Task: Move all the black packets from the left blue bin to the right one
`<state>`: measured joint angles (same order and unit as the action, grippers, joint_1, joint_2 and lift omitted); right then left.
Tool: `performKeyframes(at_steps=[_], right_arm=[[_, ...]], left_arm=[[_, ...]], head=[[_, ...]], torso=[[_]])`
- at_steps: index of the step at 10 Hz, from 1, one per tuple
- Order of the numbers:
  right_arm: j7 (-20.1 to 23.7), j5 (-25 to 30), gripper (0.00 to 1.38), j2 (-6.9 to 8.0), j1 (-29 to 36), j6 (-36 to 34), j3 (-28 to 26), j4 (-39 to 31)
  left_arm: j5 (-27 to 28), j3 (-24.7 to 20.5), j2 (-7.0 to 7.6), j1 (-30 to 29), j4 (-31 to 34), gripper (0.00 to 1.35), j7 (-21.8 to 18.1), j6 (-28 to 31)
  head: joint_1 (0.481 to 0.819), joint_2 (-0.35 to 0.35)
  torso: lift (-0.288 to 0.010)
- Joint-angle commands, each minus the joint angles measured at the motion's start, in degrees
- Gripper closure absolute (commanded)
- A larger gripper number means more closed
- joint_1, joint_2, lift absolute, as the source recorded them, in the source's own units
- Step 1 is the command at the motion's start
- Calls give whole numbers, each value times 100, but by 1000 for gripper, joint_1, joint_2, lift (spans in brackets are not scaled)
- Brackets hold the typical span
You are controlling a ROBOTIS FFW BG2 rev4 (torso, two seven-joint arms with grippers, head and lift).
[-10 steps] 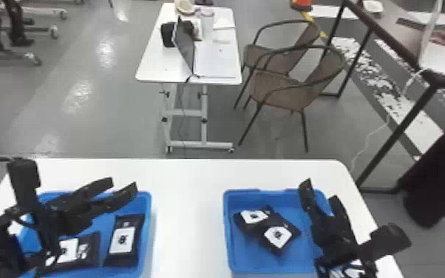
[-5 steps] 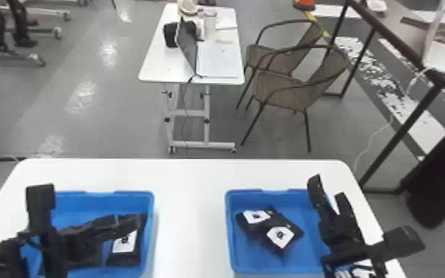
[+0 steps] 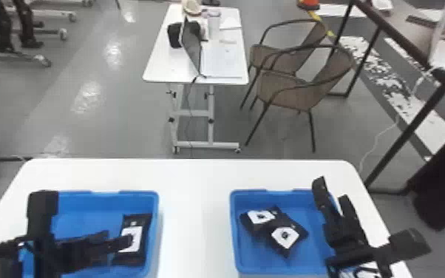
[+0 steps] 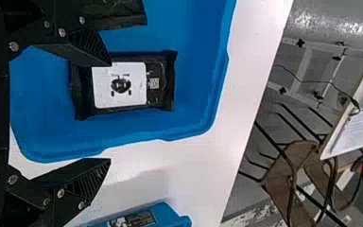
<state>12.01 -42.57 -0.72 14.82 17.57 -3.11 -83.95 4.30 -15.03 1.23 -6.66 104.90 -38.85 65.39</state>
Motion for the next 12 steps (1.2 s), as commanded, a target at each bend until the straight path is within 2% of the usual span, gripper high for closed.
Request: performKeyframes(at_steps=[1,3,6,10,11,12], right_arm=[[38,-14,136,2,-31,-52,12,37],[91,-76,136,11,-75,-70,39,90],[126,-155,137,11,-84,-70,30,133],[196,-295,137,28,-102,-70,39,195],[205,-322,137,46,-102,-70,30,213],[223,-339,137,54,-102,-70,39,221]], left_arm=[[317,-35,9,130,-127,338,0,105],[299,35,141,297,-488,340,0,87],[-87,361,352,701,-1560,341,-9,-466],[-114,580,387,1140,-2351,366,0,-501],[-8,589,387,1202,-2430,475,0,-449],[36,580,413,1255,-2509,642,0,-370]], head=[[695,-63],[695,-33],[695,-36],[695,-66],[695,-70],[695,-70]], torso=[[0],[0],[0],[0],[0],[0]])
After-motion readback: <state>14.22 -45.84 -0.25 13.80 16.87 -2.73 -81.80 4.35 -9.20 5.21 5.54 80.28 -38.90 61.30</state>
